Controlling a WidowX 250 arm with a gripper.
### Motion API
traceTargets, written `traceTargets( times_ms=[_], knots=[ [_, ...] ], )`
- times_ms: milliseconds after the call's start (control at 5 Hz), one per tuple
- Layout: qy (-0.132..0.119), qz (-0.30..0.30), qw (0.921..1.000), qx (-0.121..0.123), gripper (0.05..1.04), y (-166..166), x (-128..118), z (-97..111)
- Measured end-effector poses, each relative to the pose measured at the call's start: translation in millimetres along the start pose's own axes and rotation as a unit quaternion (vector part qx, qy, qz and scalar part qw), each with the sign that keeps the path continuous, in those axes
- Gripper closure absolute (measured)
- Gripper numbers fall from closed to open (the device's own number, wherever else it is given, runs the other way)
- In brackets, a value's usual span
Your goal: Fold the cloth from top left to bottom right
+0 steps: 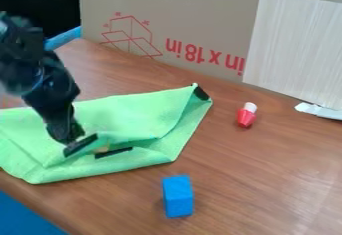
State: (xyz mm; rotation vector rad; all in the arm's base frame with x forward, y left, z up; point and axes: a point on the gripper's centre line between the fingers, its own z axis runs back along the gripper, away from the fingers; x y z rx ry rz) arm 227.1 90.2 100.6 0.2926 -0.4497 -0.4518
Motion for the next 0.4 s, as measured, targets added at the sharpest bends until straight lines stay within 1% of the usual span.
traceTargets(
  times_ms=[200,400],
  knots=[
    [0.12,-0.02,0.9906,-0.063,0.093,10,14,9],
    [0.186,-0.043,0.9761,-0.104,0.084,23,25,23]
  ],
)
